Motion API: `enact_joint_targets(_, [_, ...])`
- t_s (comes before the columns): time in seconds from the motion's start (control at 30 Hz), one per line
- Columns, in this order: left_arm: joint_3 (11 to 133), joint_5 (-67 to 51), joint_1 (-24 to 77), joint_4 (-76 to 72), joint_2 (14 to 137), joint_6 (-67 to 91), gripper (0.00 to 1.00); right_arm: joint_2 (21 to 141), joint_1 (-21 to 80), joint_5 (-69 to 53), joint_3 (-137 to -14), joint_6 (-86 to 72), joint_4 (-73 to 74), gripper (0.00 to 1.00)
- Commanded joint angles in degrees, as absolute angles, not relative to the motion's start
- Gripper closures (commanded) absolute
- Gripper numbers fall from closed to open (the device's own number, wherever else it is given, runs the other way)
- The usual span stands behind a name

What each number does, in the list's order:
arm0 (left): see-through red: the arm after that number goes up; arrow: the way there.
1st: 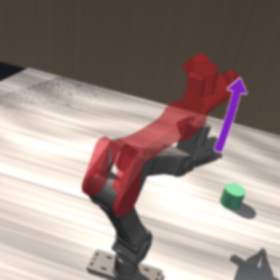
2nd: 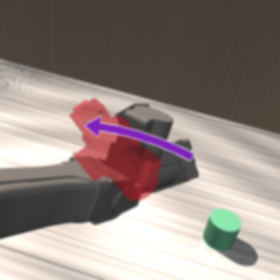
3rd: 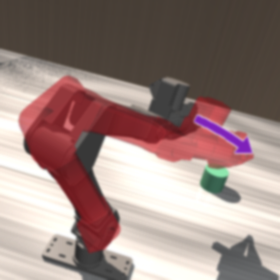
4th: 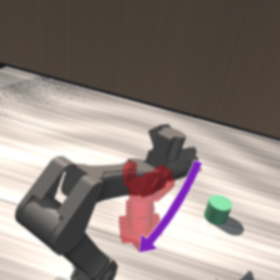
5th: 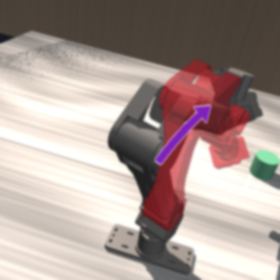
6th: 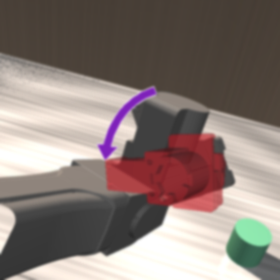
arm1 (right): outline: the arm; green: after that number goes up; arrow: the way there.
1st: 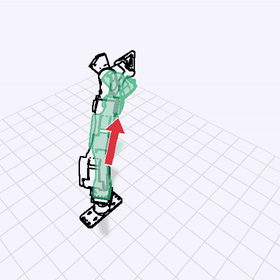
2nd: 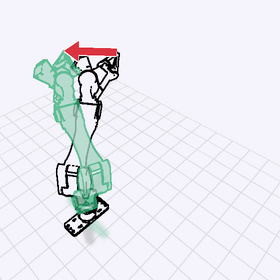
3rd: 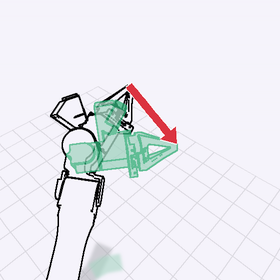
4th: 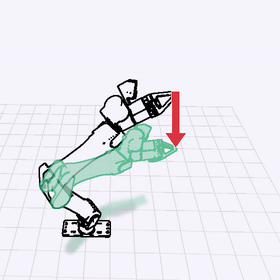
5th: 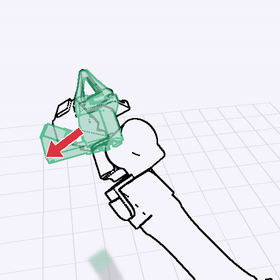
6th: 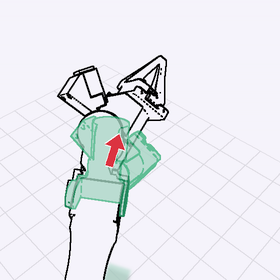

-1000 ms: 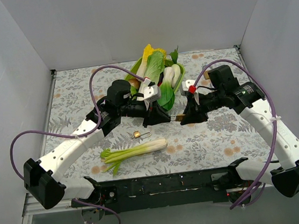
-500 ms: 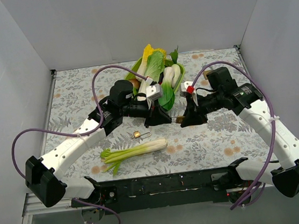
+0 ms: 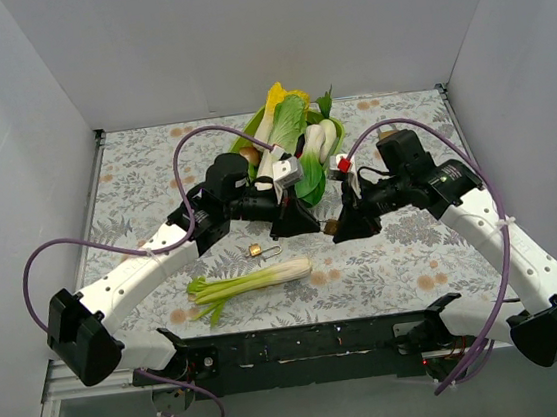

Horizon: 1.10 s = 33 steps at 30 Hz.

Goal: Lock with the key
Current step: Lock the lock.

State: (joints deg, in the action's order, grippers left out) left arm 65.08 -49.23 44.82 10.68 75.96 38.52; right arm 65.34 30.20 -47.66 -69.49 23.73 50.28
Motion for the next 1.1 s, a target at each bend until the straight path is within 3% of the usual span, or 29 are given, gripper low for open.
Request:
enact_joint_targets(0.0, [64.2,-54.1,49.5,0.3,76.5,40.5,1.00,66.1,33.8,-55.5,-70.1,18.1,26.4,0.99])
enact_joint_targets(0.4, [60.6,-53.8,50.4,-4.6,75.0,42.9,1.00,68.3,34.4,-57.4,-72.1,15.0,20.4,0.99])
enact_joint_targets(0.73, [61.7,-51.8,45.9,1.2,71.9,43.5,1.00,65.9,34.5,-53.4,-71.9,26.1,37.2,0.99])
enact_joint_targets(0.77, [61.6,-52.0,44.9,1.2,71.6,44.2,1.00,65.9,34.4,-52.4,-72.2,26.2,39.8,0.82])
enact_joint_targets(0.93, [61.4,-54.4,40.1,3.6,70.4,44.4,1.00,65.0,30.8,-48.8,-71.3,25.4,44.3,0.48])
enact_joint_targets(0.97, [61.5,-54.6,39.8,4.1,70.2,43.9,1.00,64.8,29.8,-48.6,-70.9,25.8,44.9,0.43])
enact_joint_targets(1.07, [61.4,-54.7,38.8,5.4,69.7,43.2,1.00,64.7,25.5,-49.9,-70.8,27.5,47.7,0.40])
